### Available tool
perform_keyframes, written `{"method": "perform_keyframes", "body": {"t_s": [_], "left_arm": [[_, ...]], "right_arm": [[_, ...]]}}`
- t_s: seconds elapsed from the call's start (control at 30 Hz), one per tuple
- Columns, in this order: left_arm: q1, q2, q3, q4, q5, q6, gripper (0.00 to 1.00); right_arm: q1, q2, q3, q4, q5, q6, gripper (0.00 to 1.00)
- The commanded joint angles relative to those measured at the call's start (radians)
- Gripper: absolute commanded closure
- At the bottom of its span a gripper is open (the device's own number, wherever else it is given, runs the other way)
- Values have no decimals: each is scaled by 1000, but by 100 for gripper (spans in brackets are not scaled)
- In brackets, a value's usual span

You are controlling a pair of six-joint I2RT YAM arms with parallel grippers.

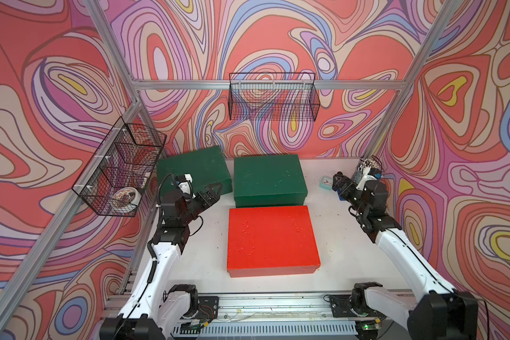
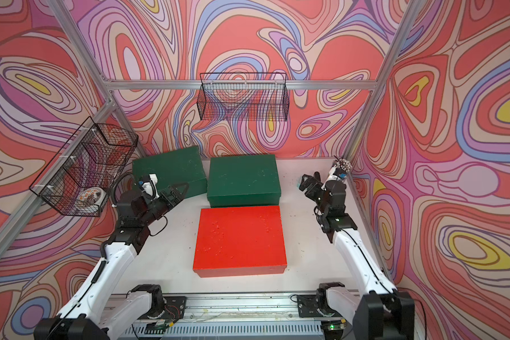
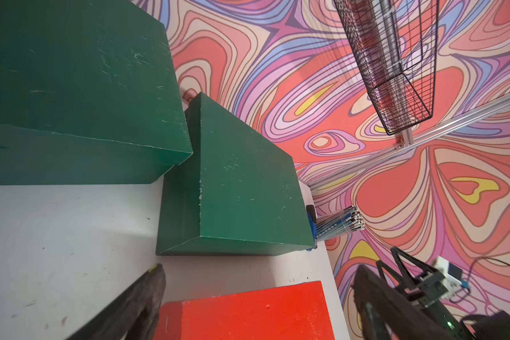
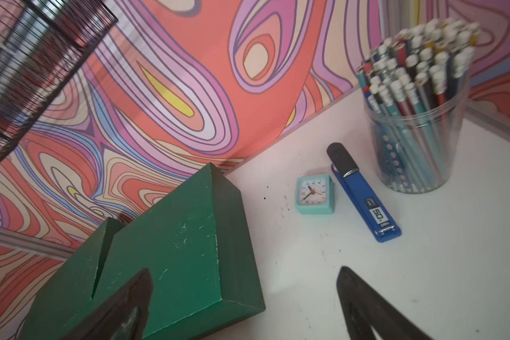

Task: Stack the shoeboxes
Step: Move the shoebox to the center of the board.

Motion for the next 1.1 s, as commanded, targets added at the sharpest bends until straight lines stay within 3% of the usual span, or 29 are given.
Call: {"method": "perform_keyframes", "body": {"t_s": [0.0,0.13,0.33,0.5,0.87,1.07], "left_arm": [[-83,84,85,75,-16,29,3],[-173,249,222,10,-111,104,2],[-174,488,390,-91,-161,173,2],[-174,603,450,-102,-164,205,2],[-174,810,567,-148,-186,244,3],[-174,869,586,-118,-107,240,4]], "right_arm": [[24,117,110,-15,0,-14,2],[28,283,202,6,-34,-8,2],[34,519,375,-23,-111,-17,2],[45,663,487,-78,-140,-29,2],[83,821,606,-105,-236,-32,2],[107,858,615,-101,-233,-9,2]]}}
